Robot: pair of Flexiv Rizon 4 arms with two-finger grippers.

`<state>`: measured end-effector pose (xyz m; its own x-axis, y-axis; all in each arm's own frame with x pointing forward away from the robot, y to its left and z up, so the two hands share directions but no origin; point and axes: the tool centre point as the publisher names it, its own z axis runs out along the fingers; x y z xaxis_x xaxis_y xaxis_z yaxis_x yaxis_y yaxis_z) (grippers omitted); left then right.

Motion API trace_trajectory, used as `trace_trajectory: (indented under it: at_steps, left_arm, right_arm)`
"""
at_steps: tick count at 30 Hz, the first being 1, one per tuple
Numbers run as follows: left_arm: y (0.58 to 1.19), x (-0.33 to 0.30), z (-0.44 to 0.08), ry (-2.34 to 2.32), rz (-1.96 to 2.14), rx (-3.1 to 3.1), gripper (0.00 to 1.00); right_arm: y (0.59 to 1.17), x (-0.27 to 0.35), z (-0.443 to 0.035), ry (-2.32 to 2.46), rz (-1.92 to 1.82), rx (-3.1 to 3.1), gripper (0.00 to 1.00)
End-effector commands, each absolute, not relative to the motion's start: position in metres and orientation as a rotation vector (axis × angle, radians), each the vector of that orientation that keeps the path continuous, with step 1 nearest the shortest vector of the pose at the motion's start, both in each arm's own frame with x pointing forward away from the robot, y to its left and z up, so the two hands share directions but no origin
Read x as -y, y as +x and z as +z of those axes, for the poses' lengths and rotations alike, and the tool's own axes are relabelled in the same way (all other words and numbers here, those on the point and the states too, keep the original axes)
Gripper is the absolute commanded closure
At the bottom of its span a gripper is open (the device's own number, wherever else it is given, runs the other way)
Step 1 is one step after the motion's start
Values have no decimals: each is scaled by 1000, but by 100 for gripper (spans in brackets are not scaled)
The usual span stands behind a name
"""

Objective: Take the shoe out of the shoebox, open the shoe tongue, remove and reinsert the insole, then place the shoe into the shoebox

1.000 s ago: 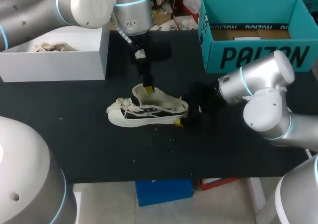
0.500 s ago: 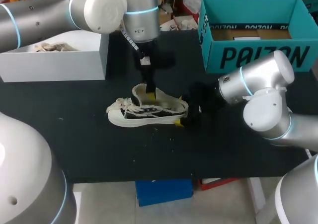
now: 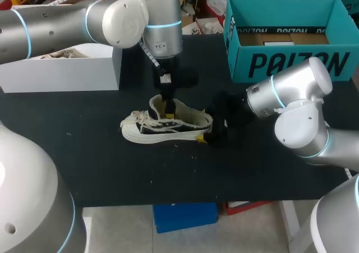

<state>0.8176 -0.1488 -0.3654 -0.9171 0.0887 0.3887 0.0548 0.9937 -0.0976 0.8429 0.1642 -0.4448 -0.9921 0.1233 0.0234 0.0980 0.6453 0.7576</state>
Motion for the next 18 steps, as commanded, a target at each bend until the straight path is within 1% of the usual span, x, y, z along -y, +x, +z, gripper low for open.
trace_trajectory:
  at_steps: [1,18]
  left_arm:
    - [819,155,-374,-98,92,2733,100]
    - [811,161,-391,-82,48,2740,100]
  right_arm:
    - [843,-164,-445,191,1296,-2823,100]
    - [843,-164,-445,191,1296,-2823,100]
